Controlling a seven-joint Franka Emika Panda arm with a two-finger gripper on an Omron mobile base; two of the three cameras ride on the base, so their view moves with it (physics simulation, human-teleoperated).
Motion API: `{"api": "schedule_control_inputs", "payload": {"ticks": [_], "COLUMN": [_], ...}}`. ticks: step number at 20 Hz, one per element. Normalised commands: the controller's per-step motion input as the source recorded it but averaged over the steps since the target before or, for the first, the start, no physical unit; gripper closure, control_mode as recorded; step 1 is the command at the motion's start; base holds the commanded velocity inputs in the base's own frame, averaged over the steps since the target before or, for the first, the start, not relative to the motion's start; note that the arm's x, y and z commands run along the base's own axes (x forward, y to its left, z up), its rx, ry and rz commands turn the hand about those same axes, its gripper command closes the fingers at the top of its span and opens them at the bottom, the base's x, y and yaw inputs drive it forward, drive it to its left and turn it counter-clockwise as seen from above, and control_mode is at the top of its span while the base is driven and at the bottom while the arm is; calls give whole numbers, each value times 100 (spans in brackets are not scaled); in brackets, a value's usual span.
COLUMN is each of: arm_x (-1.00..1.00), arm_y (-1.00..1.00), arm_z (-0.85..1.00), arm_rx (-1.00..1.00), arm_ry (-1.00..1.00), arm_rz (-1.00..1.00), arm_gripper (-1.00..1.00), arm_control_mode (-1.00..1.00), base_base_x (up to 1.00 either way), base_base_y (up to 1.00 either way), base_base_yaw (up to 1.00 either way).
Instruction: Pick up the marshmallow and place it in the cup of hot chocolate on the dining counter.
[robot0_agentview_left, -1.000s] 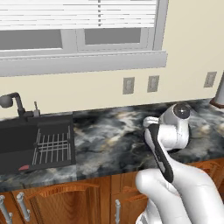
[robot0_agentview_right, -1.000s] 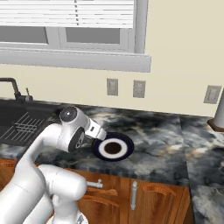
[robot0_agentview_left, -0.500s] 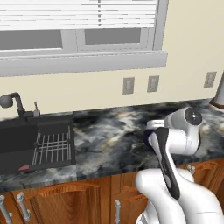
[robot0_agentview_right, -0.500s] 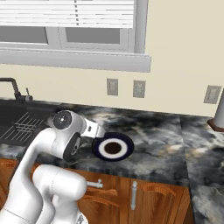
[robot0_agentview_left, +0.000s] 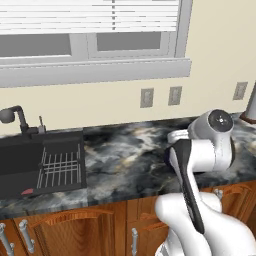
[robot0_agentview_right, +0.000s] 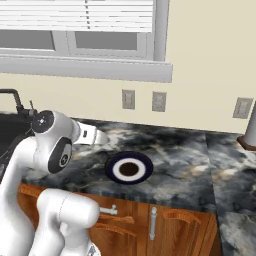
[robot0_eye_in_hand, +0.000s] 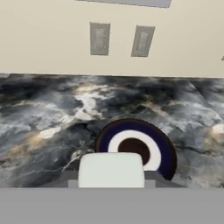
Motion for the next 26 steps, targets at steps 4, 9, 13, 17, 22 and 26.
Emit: {"api": "schedule_control_inputs", "payload": {"ticks": [4, 9, 13, 17, 22, 26], "arm_x": [-64, -61, -40, 0, 0, 0], "arm_y": [6, 12, 3, 0, 0, 0], "arm_z": [60, 62, 26, 0, 0, 0], "arm_rx": [0, -1, -1, 0, 0, 0], "arm_ry": [-6, -7, -5, 0, 0, 0], "arm_rz": [7, 7, 2, 0, 0, 0], "arm_gripper": [100, 100, 100, 100, 100, 100], "arm_control_mode": [-100, -100, 100, 100, 100, 100], "base_base_x": [0, 0, -50, -100, -100, -61], "base_base_y": [0, 0, 6, 3, 24, 80], "base_base_yaw": [0, 0, 2, 9, 18, 40]}}
